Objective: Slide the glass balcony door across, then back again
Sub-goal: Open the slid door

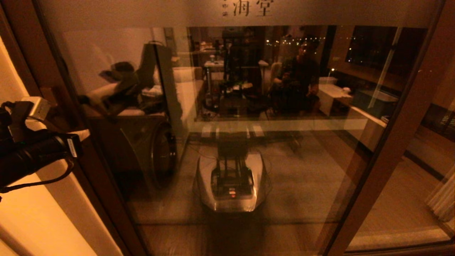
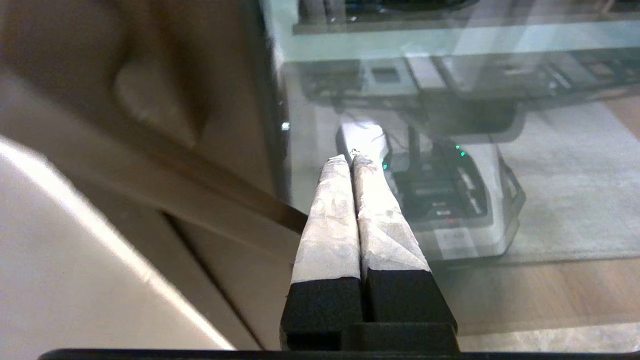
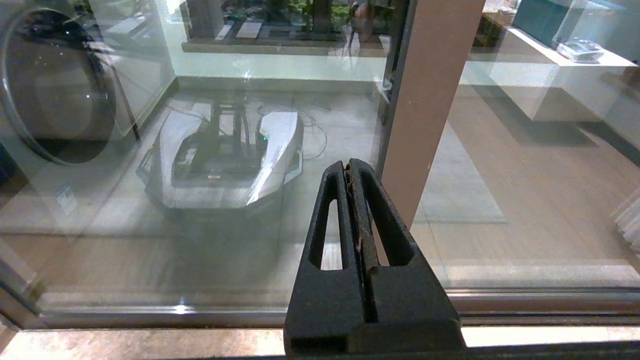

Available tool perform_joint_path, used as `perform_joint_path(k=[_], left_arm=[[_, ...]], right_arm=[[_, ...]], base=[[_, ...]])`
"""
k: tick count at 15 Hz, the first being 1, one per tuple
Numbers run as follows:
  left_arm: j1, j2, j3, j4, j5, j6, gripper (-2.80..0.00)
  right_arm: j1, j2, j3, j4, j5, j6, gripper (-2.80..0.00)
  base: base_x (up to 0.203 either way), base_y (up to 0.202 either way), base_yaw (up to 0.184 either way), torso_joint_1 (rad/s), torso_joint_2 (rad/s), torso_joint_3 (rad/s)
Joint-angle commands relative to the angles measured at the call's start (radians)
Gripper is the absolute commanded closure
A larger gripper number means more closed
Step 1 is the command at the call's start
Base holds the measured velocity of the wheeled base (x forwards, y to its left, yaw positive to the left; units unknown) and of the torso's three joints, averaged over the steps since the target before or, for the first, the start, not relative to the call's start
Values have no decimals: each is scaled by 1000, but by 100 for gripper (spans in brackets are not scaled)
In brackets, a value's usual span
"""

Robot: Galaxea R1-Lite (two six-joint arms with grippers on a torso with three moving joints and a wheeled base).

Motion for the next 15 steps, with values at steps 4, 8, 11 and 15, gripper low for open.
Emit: perform_joint_path(k=[4, 8, 11, 15], left_arm=[[65, 26, 0, -7, -2, 2, 0], [85, 44, -2, -7, -2, 5, 0], [110, 57, -6, -7, -2, 28, 0], [137, 60, -22, -7, -4, 33, 0]], right_arm=[[0, 1, 0, 1, 1, -1, 0], [0, 1, 0, 1, 1, -1, 0], [0, 1, 0, 1, 1, -1, 0], [0, 1, 0, 1, 1, -1, 0]], base=[[0, 0, 0, 0, 0, 0], [0, 0, 0, 0, 0, 0], [0, 0, 0, 0, 0, 0], [0, 0, 0, 0, 0, 0]])
